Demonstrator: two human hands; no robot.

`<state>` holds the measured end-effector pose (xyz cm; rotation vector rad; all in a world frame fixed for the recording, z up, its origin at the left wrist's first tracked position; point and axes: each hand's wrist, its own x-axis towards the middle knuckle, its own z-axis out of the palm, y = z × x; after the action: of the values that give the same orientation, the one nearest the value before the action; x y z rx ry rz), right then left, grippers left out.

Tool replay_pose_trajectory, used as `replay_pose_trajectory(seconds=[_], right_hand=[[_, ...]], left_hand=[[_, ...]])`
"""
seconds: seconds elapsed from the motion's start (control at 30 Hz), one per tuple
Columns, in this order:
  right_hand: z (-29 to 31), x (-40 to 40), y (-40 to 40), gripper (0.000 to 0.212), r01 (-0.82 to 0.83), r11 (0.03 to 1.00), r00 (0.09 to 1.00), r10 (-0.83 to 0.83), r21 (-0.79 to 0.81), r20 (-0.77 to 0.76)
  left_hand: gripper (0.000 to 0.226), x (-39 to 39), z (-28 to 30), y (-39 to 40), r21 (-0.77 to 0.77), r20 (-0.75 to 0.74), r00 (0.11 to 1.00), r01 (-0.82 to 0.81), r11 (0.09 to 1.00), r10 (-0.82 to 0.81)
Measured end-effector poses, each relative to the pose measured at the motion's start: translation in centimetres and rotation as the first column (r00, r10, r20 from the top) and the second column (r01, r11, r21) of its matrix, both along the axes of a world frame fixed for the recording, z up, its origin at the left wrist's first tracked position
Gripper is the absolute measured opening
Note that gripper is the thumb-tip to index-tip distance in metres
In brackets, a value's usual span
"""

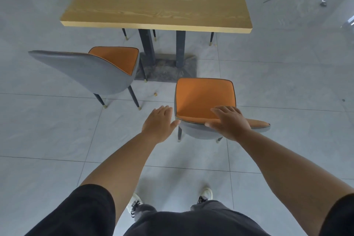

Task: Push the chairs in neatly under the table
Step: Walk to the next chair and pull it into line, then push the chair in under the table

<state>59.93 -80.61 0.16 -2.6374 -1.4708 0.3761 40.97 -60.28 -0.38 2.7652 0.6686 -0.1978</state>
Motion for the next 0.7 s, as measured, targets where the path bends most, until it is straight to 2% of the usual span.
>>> replay_pose_trajectory(seconds=[0.27,0.4,0.7], right_hand=[[0.2,-10.5,15.2,0.072,-0.006,0.995,0.999,0.001,0.098,0.042],[0.7,-16.4,23.0,0.071,-0.03,0.991,0.999,0.025,0.134,0.036],[2.0,-20.5,35.7,0.07,-0.131,0.984,0.987,0.119,0.118,0.106]], left_hand=[[0.062,-13.0,1.8,13.2,0.111,0.019,0.997,-0.078,0.991,0.076],[0.064,-18.6,3.0,19.5,0.158,-0.022,0.994,-0.104,0.982,0.109],[0.062,-24.1,3.3,30.5,0.162,-0.004,0.976,-0.216,0.963,0.219]])
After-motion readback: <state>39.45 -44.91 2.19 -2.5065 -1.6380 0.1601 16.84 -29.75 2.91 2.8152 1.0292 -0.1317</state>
